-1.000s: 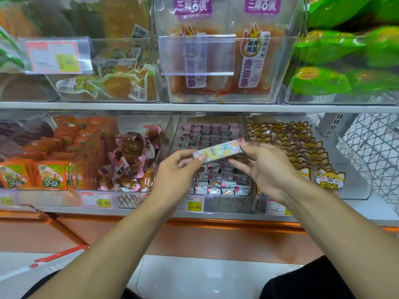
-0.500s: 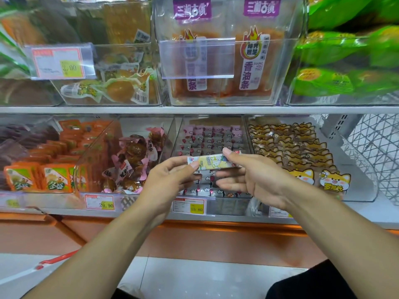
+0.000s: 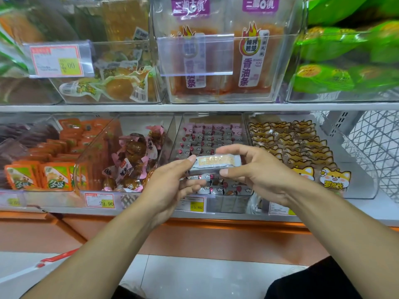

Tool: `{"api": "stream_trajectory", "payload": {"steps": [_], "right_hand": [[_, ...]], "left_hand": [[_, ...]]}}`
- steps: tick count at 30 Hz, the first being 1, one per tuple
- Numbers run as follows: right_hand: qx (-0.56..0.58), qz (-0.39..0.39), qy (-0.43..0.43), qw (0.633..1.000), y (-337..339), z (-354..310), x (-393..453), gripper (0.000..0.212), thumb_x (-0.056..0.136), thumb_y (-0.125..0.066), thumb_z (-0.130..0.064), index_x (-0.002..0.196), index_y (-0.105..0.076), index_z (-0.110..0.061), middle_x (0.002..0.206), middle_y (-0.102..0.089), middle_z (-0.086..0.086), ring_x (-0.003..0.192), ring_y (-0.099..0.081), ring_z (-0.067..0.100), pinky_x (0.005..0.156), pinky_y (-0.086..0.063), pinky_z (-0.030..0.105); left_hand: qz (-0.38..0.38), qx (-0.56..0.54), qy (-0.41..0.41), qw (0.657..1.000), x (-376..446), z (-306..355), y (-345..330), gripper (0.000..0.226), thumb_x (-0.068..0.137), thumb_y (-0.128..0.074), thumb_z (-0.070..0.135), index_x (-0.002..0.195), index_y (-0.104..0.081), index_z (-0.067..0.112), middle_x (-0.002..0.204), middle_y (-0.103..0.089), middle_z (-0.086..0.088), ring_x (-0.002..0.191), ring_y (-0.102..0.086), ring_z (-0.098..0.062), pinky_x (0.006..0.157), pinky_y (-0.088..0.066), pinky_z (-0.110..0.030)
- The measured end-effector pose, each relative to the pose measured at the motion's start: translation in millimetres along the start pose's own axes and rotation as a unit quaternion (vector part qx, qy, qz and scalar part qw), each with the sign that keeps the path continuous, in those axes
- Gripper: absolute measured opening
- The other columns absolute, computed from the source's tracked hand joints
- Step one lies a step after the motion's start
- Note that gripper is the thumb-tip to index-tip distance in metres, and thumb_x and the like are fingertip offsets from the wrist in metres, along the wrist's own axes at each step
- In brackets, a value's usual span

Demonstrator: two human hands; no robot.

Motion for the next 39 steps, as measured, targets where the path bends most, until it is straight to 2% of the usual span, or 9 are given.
{"api": "stream_trajectory", "payload": {"steps": [3, 7, 12, 19, 27, 30, 33, 35, 39], "right_hand": [[0.104, 0.03, -0.024, 0.994, 6, 0, 2, 0.052, 0.073, -0.082, -0.013, 0.122, -0.064, -0.008, 0.111, -0.075, 0.015, 0.101, -0.074, 0.029, 0.079, -0.062, 0.031], [0.056, 0.028, -0.111, 0.992, 7, 10, -2, 0.049, 0.087, -0.071, -0.044, 0.119, -0.066, -0.008, 0.106, -0.076, 0.017, 0.089, -0.076, 0.031, 0.076, -0.063, 0.036], [0.055, 0.041, -0.085, 0.994, 8, 9, 0, 0.025, 0.089, -0.073, -0.024, 0.106, -0.071, -0.006, 0.093, -0.075, 0.013, 0.069, -0.071, 0.018, 0.068, -0.063, 0.027], [0.048, 0.015, -0.014, 0.999, 9, -1, 2, 0.039, 0.072, -0.08, -0.001, 0.108, -0.068, -0.008, 0.1, -0.077, 0.01, 0.086, -0.075, 0.019, 0.068, -0.06, 0.024], [0.082, 0.143, 0.071, 0.984, 29, -15, 1, 0.032, 0.084, -0.072, 0.008, 0.111, -0.06, -0.006, 0.099, -0.079, 0.009, 0.099, -0.074, 0.024, 0.081, -0.06, 0.027], [-0.061, 0.211, 0.173, 0.96, 46, -41, -8, 0.03, 0.085, -0.076, 0.0, 0.1, -0.068, -0.024, 0.094, -0.078, -0.007, 0.093, -0.073, 0.009, 0.083, -0.058, 0.023], [-0.231, 0.219, 0.214, 0.924, 53, -54, -15, 0.03, 0.085, -0.079, -0.011, 0.099, -0.068, -0.034, 0.091, -0.076, -0.015, 0.088, -0.072, 0.007, 0.081, -0.057, 0.023], [-0.384, 0.214, 0.198, 0.876, 52, -53, -14, 0.031, 0.085, -0.08, -0.018, 0.1, -0.064, -0.041, 0.094, -0.07, -0.021, 0.09, -0.069, 0.009, 0.076, -0.052, 0.021], [-0.549, 0.143, 0.136, 0.812, 40, -31, -3, 0.032, 0.087, -0.076, -0.017, 0.105, -0.062, -0.04, 0.105, -0.067, -0.014, 0.095, -0.055, 0.006, 0.076, -0.041, 0.015]], "left_hand": [[-0.009, -0.021, -0.029, 0.999, 1, 5, -2, 0.036, 0.081, -0.073, 0.028, 0.11, -0.071, 0.007, 0.099, -0.077, -0.012, 0.08, -0.075, -0.022, 0.069, -0.061, -0.024], [-0.035, -0.015, -0.054, 0.998, -1, 8, -5, 0.039, 0.075, -0.075, 0.021, 0.112, -0.071, 0.011, 0.104, -0.076, -0.016, 0.082, -0.074, -0.021, 0.07, -0.059, -0.023], [-0.062, -0.016, -0.066, 0.996, -1, 7, -9, 0.041, 0.078, -0.075, 0.014, 0.118, -0.069, 0.009, 0.112, -0.075, -0.014, 0.095, -0.074, -0.024, 0.077, -0.06, -0.027], [-0.01, -0.023, -0.03, 0.999, 2, -5, -4, 0.045, 0.071, -0.078, 0.026, 0.11, -0.072, 0.005, 0.104, -0.076, -0.017, 0.094, -0.075, -0.031, 0.072, -0.062, -0.025], [0.012, 0.069, -0.116, 0.991, 2, 0, -11, 0.034, 0.079, -0.081, 0.009, 0.11, -0.068, 0.011, 0.103, -0.077, -0.007, 0.089, -0.076, -0.021, 0.076, -0.061, -0.026], [0.039, 0.266, -0.207, 0.941, -1, 6, -16, 0.025, 0.085, -0.079, 0.014, 0.108, -0.069, 0.021, 0.103, -0.075, 0.008, 0.09, -0.072, -0.006, 0.082, -0.057, -0.022], [0.003, 0.478, -0.288, 0.83, -5, 2, -34, 0.032, 0.09, -0.075, 0.028, 0.12, -0.065, 0.028, 0.12, -0.066, 0.018, 0.111, -0.057, 0.004, 0.096, -0.04, -0.011], [-0.018, 0.567, -0.314, 0.761, -5, -7, -43, 0.046, 0.091, -0.071, 0.036, 0.134, -0.057, 0.029, 0.135, -0.057, 0.014, 0.125, -0.044, 0.0, 0.103, -0.026, -0.01], [-0.05, 0.626, -0.326, 0.707, -1, -19, -55, 0.064, 0.092, -0.066, 0.048, 0.147, -0.045, 0.021, 0.149, -0.047, 0.003, 0.138, -0.037, -0.012, 0.115, -0.024, -0.024]]}}
Point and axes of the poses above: each hand's wrist, its own x-axis towards the middle knuckle, its own y-axis out of the back of the hand, z = x × y, the point moved 7 cm from there along x, towards the middle knuckle
